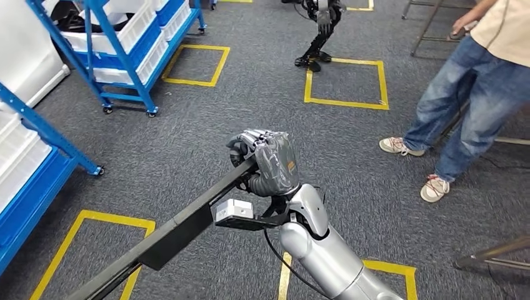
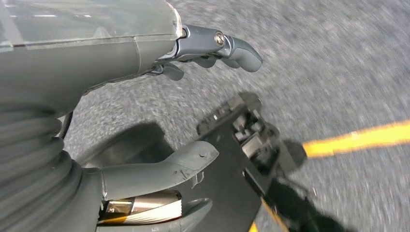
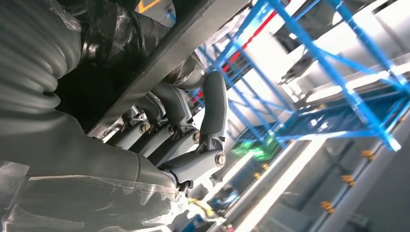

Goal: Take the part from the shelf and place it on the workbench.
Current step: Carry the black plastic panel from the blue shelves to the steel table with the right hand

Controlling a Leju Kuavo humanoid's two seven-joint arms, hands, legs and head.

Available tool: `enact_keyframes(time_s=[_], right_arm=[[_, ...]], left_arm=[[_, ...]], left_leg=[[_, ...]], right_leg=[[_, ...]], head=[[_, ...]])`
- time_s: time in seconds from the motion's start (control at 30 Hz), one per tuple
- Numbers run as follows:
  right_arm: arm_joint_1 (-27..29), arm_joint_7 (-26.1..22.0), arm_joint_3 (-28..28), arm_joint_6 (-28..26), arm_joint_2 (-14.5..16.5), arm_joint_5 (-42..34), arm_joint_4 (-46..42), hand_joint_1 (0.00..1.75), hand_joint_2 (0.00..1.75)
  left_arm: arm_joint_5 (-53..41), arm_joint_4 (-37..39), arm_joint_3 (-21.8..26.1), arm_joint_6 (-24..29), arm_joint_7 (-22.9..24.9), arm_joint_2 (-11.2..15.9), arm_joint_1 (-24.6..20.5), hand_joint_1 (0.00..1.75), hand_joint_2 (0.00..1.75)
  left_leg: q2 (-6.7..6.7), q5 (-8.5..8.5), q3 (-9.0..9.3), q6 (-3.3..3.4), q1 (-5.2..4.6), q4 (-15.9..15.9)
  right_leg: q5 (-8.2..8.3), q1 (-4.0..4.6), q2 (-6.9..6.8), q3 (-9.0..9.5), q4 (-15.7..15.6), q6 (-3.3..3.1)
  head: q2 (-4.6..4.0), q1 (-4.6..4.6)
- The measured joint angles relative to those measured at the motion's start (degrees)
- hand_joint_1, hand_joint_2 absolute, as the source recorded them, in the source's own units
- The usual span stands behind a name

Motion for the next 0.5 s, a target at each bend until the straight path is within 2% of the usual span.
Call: enact_keyframes(time_s=[0.03, 0.07, 0.1, 0.13, 0.17, 0.2, 0.27, 0.33, 0.4, 0.43, 0.5], right_arm=[[0.04, -0.07, 0.00, -0.05, 0.02, -0.06, 0.14, 1.75, 1.75], [0.14, -0.14, 0.00, -0.09, 0.02, -0.08, 0.30, 1.75, 1.75], [0.27, -0.19, 0.00, -0.13, 0.02, -0.09, 0.47, 1.75, 1.75], [0.43, -0.24, 0.00, -0.16, 0.00, -0.09, 0.61, 1.75, 1.75], [0.55, -0.28, 0.00, -0.18, -0.02, -0.09, 0.69, 1.75, 1.75], [0.62, -0.32, 0.00, -0.19, -0.02, -0.09, 0.72, 1.75, 1.75], [0.62, -0.38, -0.01, -0.21, -0.01, -0.09, 0.72, 1.75, 1.75], [0.62, -0.37, -0.02, -0.27, 0.07, -0.08, 0.71, 1.75, 1.75], [0.67, -0.36, -0.04, -0.33, 0.14, -0.04, 0.70, 1.75, 1.75], [0.69, -0.36, -0.06, -0.36, 0.12, -0.03, 0.69, 1.75, 1.75], [0.62, -0.36, -0.11, -0.39, 0.09, 0.03, 0.69, 1.75, 1.75]], left_arm=[[-0.11, 0.00, 0.01, 0.01, -0.03, -0.04, 0.11, 0.00, 1.75], [-0.21, 0.00, 0.02, 0.01, -0.02, -0.07, 0.27, 0.00, 1.75], [-0.27, 0.00, 0.03, 0.02, 0.02, -0.09, 0.43, 0.00, 1.75], [-0.36, 0.00, 0.03, 0.06, 0.08, -0.10, 0.52, 0.00, 1.75], [-0.49, 0.00, 0.03, 0.10, 0.15, -0.10, 0.52, 0.00, 1.75], [-0.61, 0.00, 0.03, 0.16, 0.21, -0.08, 0.44, 0.00, 1.75], [-0.78, 0.00, 0.05, 0.24, 0.34, 0.14, 0.27, 0.00, 1.75], [-0.82, 0.00, 0.13, 0.36, 0.45, 0.39, 0.15, 0.00, 1.75], [-0.86, 0.00, 0.19, 0.56, 0.55, 0.45, 0.02, 0.00, 1.75], [-0.88, -0.01, 0.20, 0.66, 0.58, 0.46, -0.05, 0.00, 1.75], [-0.80, -0.01, 0.25, 0.76, 0.57, 0.45, -0.11, 0.00, 1.75]], left_leg=[[-1.35, -1.84, -1.49, -0.05, 0.06, 3.46], [-2.00, -3.39, -3.30, -0.04, 0.07, 7.21], [-2.36, -4.20, -4.82, 0.02, 0.06, 10.18], [-2.57, -3.95, -5.66, 0.17, 0.04, 11.50], [-2.78, -2.61, -5.51, 0.43, 0.00, 10.65], [-3.28, -0.48, -4.40, 0.82, -0.09, 7.82], [-5.88, 3.10, -1.49, 1.87, -0.20, 0.76], [-7.86, 3.93, 0.10, 2.45, -0.34, -2.96], [-7.20, 4.04, 0.58, 2.56, -0.35, -3.99], [-6.50, 4.36, 0.78, 2.66, -0.25, -4.51], [-4.96, 5.01, 1.20, 3.01, 0.01, -5.60]], right_leg=[[0.05, 0.04, 0.63, -0.03, -0.01, -0.18], [0.09, 0.13, 1.34, -0.06, -0.01, -0.30], [0.13, 0.24, 2.12, -0.07, -0.01, -0.38], [0.16, 0.36, 2.93, -0.06, -0.01, -0.42], [0.19, 0.45, 3.75, -0.02, 0.00, -0.43], [0.22, 0.53, 4.53, 0.07, 0.00, -0.42], [0.32, 0.57, 5.89, 0.14, 0.01, -0.25], [0.63, 0.29, 7.02, -0.20, 0.01, 0.28], [1.10, 0.02, 8.23, -0.57, -0.25, 1.13], [1.02, 0.11, 7.96, -0.74, -0.19, 1.49], [-0.92, 0.45, 5.39, -2.09, 2.44, 1.98]], head=[[0.00, 0.01], [0.00, 0.00], [0.00, 0.01], [0.00, 0.01], [0.00, 0.01], [0.00, 0.01], [0.00, 0.02], [0.00, -0.02], [0.00, -0.05], [0.00, -0.02], [0.00, 0.13]])
